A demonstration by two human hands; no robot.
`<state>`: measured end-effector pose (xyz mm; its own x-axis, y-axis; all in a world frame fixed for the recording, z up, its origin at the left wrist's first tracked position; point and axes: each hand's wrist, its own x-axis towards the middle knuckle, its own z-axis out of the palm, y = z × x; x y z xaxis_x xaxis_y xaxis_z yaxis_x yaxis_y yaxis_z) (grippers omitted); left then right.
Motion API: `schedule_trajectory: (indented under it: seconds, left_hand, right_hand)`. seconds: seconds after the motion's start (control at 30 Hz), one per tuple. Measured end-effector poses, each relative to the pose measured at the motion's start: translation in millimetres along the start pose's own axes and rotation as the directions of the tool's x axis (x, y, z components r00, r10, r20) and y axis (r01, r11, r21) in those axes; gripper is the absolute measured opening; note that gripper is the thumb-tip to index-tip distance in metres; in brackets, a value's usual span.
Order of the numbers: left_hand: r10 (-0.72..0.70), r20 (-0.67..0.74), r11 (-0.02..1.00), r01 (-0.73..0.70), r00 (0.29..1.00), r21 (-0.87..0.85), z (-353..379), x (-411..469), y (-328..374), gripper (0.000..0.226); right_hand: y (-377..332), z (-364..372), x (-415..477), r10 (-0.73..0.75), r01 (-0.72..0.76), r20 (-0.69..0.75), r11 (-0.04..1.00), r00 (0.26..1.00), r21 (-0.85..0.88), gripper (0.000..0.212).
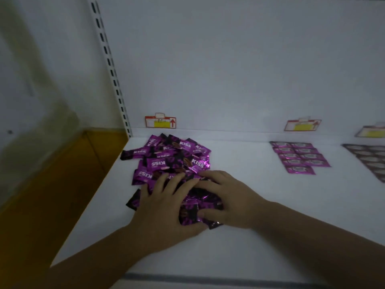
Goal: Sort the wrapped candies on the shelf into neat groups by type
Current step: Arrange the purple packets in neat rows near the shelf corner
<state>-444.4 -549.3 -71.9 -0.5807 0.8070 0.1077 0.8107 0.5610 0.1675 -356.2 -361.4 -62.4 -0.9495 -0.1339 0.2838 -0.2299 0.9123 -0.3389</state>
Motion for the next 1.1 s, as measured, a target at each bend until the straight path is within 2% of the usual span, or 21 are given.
schedule_trajectory:
  seconds: [0.3, 0.4, 0.47, 0.53, 0.67, 0.77, 0.93, 1.1]
  left_hand:
    - [0.113, -0.015, 0.985, -0.114, 0.993, -0.129, 11, 6, 69, 0.088]
    - [0.157, -0.025, 0.982, -0.158, 0.987, -0.104, 16, 13, 98, 0.087]
    - [0.187, -0.037, 0.977, -0.189, 0.982, -0.101, 17, 20, 118, 0.085]
    - [0.207, -0.038, 0.971, -0.210, 0.978, -0.115, 18, 27, 134, 0.084]
    - [0.305, -0.020, 0.952, -0.304, 0.952, 0.043, 19, 36, 155, 0.092]
    - [0.299, -0.019, 0.949, -0.295, 0.954, 0.114, 16, 36, 155, 0.095]
    - [0.263, -0.057, 0.964, -0.260, 0.963, 0.058, 7, 27, 135, 0.085]
    - [0.241, -0.118, 0.964, -0.252, 0.963, -0.085, -3, 28, 78, 0.064]
  right_hand:
    - [11, -42, -76, 0.126, -0.117, 0.061, 0.984, 0.990, -0.135, 0.061]
    - [24, -59, -103, 0.121, -0.112, 0.039, 0.977, 0.992, -0.180, 0.060]
    - [33, -68, -118, 0.103, -0.098, 0.017, 0.979, 0.995, -0.179, 0.057]
    - [40, -77, -131, 0.146, -0.142, 0.011, 0.978, 0.989, -0.152, 0.054]
    - [58, -86, -153, 0.264, -0.260, -0.018, 0.933, 0.964, -0.247, 0.059]
    - [62, -90, -156, 0.277, -0.284, -0.067, 0.904, 0.958, -0.321, 0.059]
    - [51, -92, -145, 0.273, -0.320, -0.237, 0.928, 0.933, -0.191, 0.044]
    - [37, -81, -88, 0.195, -0.232, -0.215, 0.959, 0.957, -0.164, 0.034]
